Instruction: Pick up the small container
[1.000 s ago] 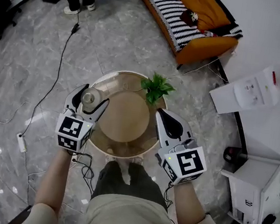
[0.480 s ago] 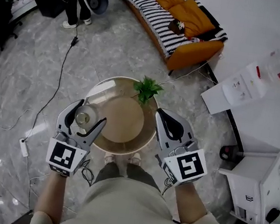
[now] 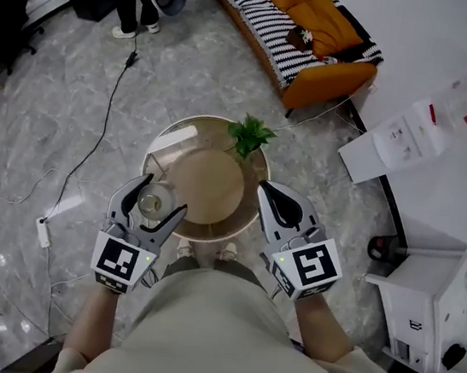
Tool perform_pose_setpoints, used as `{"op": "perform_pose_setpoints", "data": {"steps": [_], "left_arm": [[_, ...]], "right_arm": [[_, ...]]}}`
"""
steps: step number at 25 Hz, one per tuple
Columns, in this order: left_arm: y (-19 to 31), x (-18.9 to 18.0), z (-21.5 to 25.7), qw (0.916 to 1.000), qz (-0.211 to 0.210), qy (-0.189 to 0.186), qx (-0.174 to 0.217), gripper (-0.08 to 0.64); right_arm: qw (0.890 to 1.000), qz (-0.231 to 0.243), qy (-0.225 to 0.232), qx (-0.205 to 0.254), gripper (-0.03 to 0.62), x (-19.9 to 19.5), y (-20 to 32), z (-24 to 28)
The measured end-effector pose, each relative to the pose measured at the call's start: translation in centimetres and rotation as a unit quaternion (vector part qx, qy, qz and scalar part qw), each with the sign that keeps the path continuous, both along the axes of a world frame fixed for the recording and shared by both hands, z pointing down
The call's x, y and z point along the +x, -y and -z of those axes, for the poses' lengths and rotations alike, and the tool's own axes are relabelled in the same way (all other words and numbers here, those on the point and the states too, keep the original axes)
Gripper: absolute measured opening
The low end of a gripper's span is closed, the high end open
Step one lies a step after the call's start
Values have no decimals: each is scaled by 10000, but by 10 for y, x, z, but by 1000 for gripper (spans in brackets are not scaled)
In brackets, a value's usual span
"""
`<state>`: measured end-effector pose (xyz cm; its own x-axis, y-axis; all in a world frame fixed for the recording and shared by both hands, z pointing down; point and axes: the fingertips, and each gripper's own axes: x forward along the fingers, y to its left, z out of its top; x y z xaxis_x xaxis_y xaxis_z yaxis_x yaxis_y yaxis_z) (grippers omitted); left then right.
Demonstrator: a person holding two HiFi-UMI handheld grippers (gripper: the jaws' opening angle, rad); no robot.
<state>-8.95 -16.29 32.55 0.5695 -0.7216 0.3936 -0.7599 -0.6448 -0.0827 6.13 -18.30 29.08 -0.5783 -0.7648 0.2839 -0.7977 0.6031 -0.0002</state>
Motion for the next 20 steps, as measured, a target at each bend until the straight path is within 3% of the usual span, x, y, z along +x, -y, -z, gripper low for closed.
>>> {"op": "perform_pose_setpoints", "data": {"steps": [20], "left_arm": [[7,5,4,9996,-258,79,-5,336]], "right_arm": [[9993,-267,-274,45,-5,12,17,6]]}}
